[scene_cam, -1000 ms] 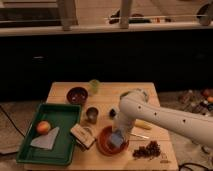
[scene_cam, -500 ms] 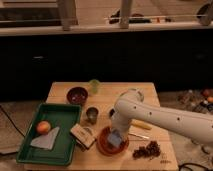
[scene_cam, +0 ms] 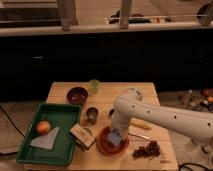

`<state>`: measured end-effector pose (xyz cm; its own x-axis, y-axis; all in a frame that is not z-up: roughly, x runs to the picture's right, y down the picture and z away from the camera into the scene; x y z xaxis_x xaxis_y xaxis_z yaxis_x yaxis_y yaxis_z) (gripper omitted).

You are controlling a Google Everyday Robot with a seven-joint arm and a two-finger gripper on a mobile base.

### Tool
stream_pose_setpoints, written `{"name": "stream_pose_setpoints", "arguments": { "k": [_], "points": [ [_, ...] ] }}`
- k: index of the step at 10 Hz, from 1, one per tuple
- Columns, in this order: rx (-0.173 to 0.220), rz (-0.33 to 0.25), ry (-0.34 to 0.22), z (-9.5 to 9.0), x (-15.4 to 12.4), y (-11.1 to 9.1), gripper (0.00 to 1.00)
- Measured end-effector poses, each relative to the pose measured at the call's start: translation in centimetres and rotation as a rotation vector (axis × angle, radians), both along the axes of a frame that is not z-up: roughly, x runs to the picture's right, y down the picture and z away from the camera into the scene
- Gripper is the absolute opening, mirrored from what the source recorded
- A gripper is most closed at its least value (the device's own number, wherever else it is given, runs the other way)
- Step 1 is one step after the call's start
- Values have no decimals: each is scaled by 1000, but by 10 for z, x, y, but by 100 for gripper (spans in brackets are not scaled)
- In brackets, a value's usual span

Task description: Wipe red bowl with sponge

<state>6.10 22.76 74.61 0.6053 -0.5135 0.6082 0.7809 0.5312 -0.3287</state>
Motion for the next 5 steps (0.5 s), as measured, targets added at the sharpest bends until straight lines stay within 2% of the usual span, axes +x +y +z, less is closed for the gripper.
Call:
{"name": "stream_pose_setpoints", "arguments": {
  "k": [3,5],
  "points": [
    [-9,-23,8,11,-4,2,0],
    [-10,-55,-12,13,-17,4,0]
  ]
}}
